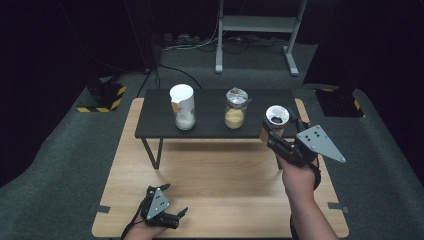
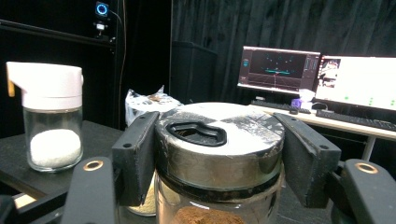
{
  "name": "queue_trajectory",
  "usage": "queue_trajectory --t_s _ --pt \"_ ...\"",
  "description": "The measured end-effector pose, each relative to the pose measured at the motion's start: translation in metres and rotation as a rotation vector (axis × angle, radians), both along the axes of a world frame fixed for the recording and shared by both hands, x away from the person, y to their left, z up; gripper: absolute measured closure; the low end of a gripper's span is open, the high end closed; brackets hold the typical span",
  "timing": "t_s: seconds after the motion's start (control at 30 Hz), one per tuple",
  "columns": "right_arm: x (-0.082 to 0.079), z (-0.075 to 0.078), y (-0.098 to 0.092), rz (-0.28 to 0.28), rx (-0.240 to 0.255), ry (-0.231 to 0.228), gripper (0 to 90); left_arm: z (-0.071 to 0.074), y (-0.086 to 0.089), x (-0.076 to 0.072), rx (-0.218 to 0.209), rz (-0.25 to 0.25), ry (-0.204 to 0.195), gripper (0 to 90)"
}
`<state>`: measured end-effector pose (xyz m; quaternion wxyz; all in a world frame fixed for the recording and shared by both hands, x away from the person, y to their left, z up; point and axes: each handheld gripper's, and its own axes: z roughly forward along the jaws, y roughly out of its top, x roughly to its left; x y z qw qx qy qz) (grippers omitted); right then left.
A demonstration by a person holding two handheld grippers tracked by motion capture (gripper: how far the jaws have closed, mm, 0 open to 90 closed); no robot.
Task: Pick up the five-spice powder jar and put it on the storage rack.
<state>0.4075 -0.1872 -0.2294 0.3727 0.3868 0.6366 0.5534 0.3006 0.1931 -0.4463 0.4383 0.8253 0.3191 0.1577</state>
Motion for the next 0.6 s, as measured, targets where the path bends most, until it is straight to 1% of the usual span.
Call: queue_trajectory --t_s 0.17,0.2,0.33,0.6 --pt "0.006 -0.001 0.000 -0.007 0.005 -0.001 34.7 0.000 0.000 0.000 -0.001 0.000 -0.001 1.1" --pt "0.009 -0.002 0.000 -0.008 0.006 -0.013 34.7 0.000 0.000 0.000 -0.002 0.000 0.000 1.1" --pt "0.012 -0.003 0.001 -0.012 0.010 -0.017 34.7 0.000 0.001 0.000 -0.004 -0.001 0.000 1.1" --pt "0.021 -0.009 0.001 -0.018 0.015 -0.017 34.7 0.000 0.001 0.000 -0.003 -0.002 -0.001 1.1"
